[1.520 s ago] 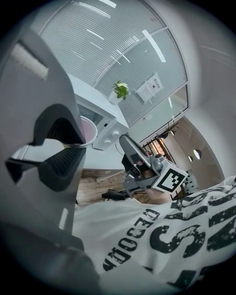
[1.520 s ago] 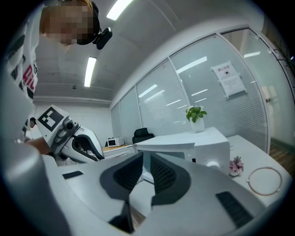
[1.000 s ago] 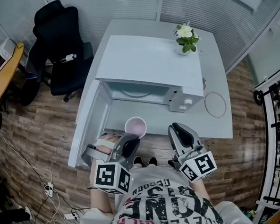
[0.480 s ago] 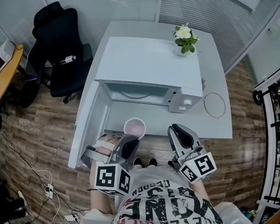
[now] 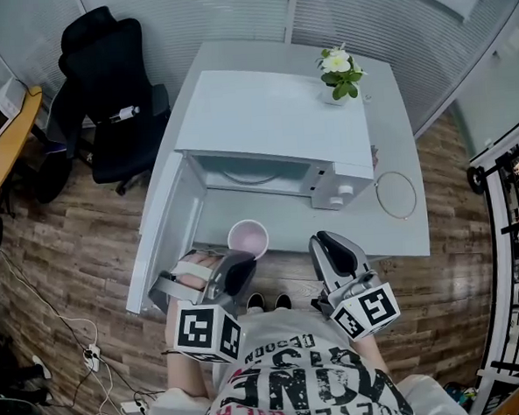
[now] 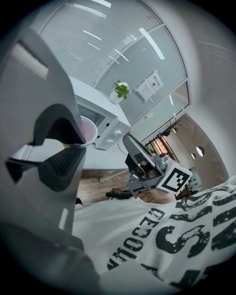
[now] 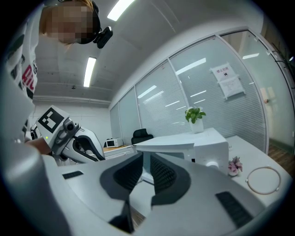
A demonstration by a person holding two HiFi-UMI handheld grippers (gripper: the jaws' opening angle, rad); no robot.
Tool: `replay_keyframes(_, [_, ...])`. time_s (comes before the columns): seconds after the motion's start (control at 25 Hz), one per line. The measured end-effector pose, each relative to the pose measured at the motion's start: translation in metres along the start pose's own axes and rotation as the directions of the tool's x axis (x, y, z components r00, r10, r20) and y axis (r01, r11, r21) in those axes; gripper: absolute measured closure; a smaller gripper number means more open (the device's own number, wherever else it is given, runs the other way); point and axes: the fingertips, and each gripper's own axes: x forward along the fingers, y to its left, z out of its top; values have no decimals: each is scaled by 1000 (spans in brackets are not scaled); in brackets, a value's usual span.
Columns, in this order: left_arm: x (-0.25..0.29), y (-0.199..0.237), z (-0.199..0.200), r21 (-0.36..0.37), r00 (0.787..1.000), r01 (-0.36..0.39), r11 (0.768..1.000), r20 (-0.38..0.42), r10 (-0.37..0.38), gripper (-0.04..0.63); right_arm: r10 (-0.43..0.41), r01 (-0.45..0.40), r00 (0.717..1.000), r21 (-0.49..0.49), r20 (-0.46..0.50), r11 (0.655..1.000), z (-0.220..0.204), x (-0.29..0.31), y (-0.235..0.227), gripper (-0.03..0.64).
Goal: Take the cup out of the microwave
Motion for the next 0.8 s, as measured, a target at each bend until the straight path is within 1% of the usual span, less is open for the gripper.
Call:
replay_keyframes(0.36, [2,-4,-1,16,1000,6,1000,-2,-6,559,5,-5,1000,1,-4,1000,-3,-2,2,557])
replay_keyframes(0.8, [0,-3,0,19,1000,3,1000,-4,-3,560,5,-5,1000,-8,-2,1000,-1,-4,2,557])
